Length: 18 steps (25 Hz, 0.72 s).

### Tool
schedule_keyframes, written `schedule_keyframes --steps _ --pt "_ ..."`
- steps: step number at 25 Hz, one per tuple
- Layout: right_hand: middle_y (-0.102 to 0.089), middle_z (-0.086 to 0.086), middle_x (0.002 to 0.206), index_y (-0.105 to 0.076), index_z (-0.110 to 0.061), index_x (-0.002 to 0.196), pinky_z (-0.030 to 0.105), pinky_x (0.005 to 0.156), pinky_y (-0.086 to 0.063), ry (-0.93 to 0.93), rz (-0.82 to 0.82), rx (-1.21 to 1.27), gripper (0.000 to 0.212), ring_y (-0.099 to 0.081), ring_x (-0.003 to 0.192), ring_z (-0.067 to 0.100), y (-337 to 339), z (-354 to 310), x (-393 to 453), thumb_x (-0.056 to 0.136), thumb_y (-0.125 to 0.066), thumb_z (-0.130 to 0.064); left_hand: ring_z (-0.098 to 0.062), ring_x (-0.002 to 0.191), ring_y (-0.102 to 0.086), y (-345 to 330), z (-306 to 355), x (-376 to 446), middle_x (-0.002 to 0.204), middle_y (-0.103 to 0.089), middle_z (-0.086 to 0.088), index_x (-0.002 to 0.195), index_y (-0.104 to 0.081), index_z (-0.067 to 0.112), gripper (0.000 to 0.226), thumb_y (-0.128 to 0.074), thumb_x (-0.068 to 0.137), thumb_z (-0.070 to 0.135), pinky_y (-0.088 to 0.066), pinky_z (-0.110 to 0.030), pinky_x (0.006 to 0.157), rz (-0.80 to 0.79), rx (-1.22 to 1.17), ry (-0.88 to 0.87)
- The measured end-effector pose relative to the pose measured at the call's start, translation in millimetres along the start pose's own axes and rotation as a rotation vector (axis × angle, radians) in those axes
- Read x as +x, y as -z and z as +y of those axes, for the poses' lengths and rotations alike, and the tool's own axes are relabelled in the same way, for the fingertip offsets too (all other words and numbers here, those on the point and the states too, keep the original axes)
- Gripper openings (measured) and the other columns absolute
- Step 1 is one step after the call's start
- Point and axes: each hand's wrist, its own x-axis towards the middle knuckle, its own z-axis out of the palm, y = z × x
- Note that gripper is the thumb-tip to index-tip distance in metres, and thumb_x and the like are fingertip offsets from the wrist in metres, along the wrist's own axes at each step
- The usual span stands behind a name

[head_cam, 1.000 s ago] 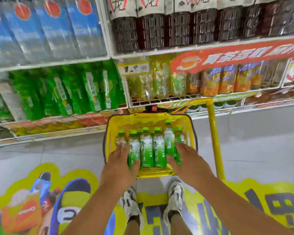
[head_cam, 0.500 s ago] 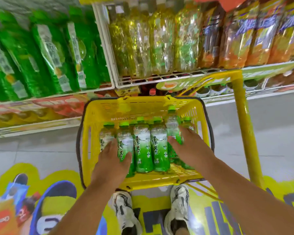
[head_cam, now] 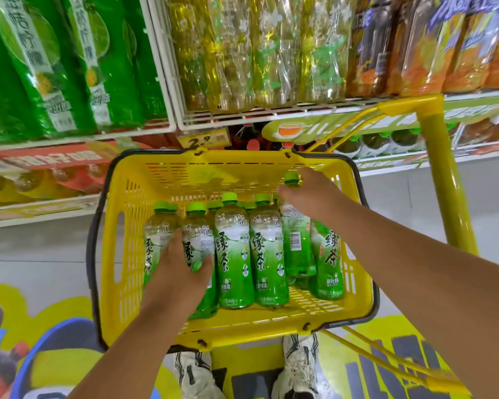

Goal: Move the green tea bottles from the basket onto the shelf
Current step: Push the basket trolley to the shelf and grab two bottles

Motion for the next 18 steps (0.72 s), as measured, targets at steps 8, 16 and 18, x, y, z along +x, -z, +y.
schedule_keyframes --steps 8,16,18 --pt "-0.058 0.013 0.133 -0.051 -0.007 0.139 0.035 0.084 -0.051 -0.144 -0.126 -0.020 0.079 -0.060 0.115 0.031 -7 13 31 0.078 -0.086 -0.043 -0.031 0.140 -0.044 -7 -10 12 0.160 -0.037 -0.001 0.158 -0.015 0.032 0.099 -0.074 0.082 0.054 -0.043 -0.048 0.110 -0.051 -0.151 0.104" --pt "-0.061 -0.004 0.113 -0.049 -0.015 0.145 0.022 0.064 -0.042 -0.047 -0.056 0.211 0.076 -0.057 0.084 0.006 -1 21 -2 0.081 -0.085 -0.036 -0.019 0.104 -0.055 -8 1 9 0.112 -0.055 0.010 0.142 -0.045 0.017 0.070 -0.079 0.084 0.037 -0.042 -0.029 0.084 -0.030 -0.201 0.172" --pt "-0.059 -0.006 0.130 -0.039 -0.026 0.154 0.021 0.067 -0.046 -0.028 -0.030 0.340 0.085 -0.061 0.090 0.005 -5 29 -17 0.083 -0.083 -0.041 -0.027 0.122 -0.056 -7 1 9 0.140 -0.056 0.000 0.148 -0.040 0.017 0.083 -0.079 0.081 0.048 -0.047 -0.034 0.093 -0.021 -0.160 0.167"
